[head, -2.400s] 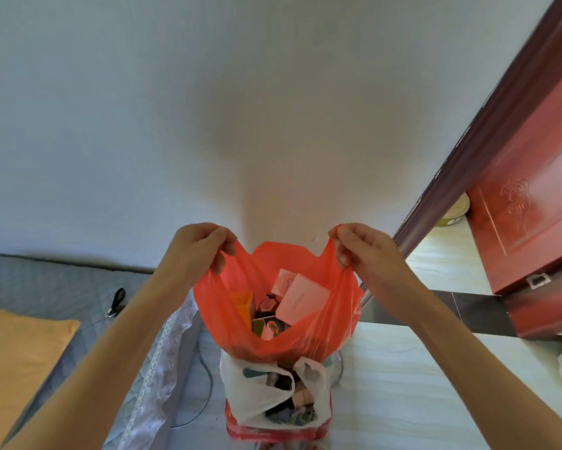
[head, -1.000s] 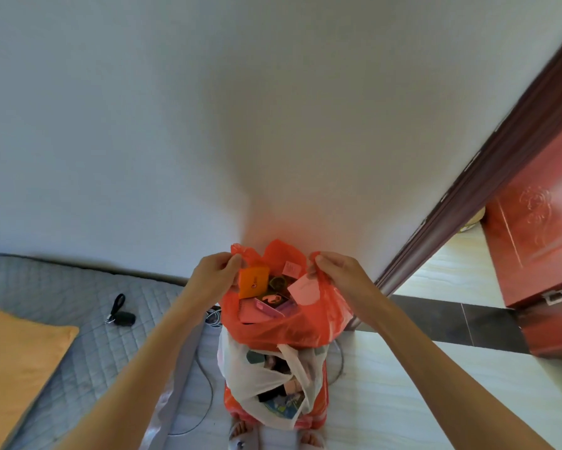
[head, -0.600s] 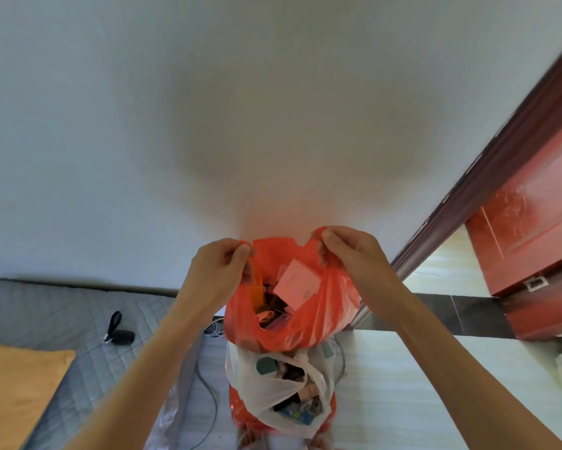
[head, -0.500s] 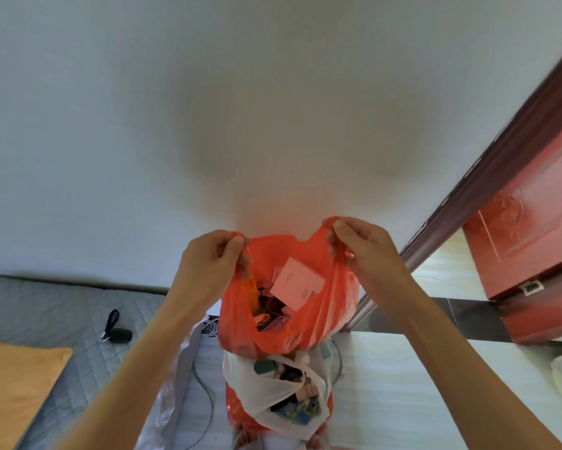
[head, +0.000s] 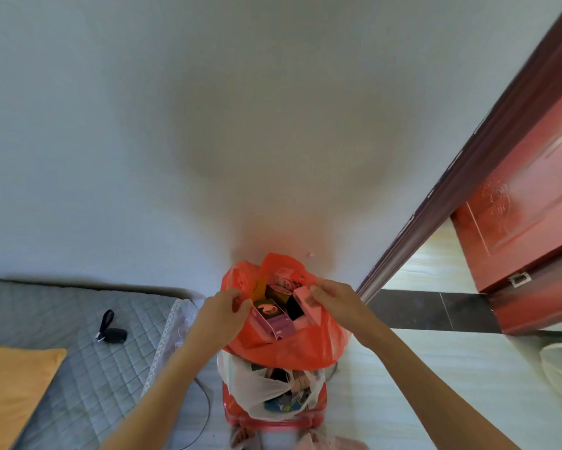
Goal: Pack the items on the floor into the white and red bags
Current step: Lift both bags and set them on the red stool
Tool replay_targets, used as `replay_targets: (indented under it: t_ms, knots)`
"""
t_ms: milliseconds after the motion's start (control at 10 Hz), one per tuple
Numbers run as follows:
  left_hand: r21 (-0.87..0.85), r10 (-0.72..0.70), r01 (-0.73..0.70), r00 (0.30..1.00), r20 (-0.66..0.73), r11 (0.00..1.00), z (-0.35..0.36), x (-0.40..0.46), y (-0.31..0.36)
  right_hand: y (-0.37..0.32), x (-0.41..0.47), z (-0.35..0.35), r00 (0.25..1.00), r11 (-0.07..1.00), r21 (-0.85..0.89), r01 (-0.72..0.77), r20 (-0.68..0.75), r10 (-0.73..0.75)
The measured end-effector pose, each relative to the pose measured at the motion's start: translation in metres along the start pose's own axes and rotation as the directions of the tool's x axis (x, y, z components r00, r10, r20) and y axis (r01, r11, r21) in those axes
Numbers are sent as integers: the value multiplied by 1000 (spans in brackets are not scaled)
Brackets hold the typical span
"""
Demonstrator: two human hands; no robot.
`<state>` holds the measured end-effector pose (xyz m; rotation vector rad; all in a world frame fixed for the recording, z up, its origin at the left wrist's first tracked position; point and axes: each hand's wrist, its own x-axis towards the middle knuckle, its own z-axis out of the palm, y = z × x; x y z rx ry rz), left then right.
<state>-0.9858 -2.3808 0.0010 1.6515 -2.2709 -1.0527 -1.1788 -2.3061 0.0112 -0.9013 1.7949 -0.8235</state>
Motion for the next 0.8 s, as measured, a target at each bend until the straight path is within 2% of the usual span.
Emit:
replay_targets:
  t_ms: [100, 200, 300, 400, 500, 600, 700, 800]
  knots:
    - [3, 43, -43, 999, 11, 999, 10, -9, -4, 4, -1, 1, 999, 995, -98, 27, -21, -29]
    - [80, 88, -88, 996, 15, 993, 18, -16, -11, 15, 3, 5, 998, 956, -289, 42, -33, -54]
    - [177, 200, -177, 972, -120, 968, 30, -20, -20, 24, 4, 6, 997, 930, -366, 24, -53, -47]
    - [343, 353, -268, 910, -216, 900, 52, -18, -33, 30, 3, 7, 996, 915, -403, 1, -83, -38]
    - [440, 363, -299, 929, -68, 847, 80, -14, -51, 40, 2, 9, 989, 886, -463, 27, -114, -90]
    - [535, 284, -282, 955, 81, 796, 106, -19, -69, 45, -4, 7, 989, 887, -458, 54, -97, -110]
    - [550, 308, -316, 945, 111, 773, 123, -26, -85, 51, -7, 1, 993, 893, -449, 32, -89, -80]
    - [557, 375, -344, 925, 64, 756, 130, -28, -94, 32, -16, -20, 982, 916, -398, 43, -153, -112]
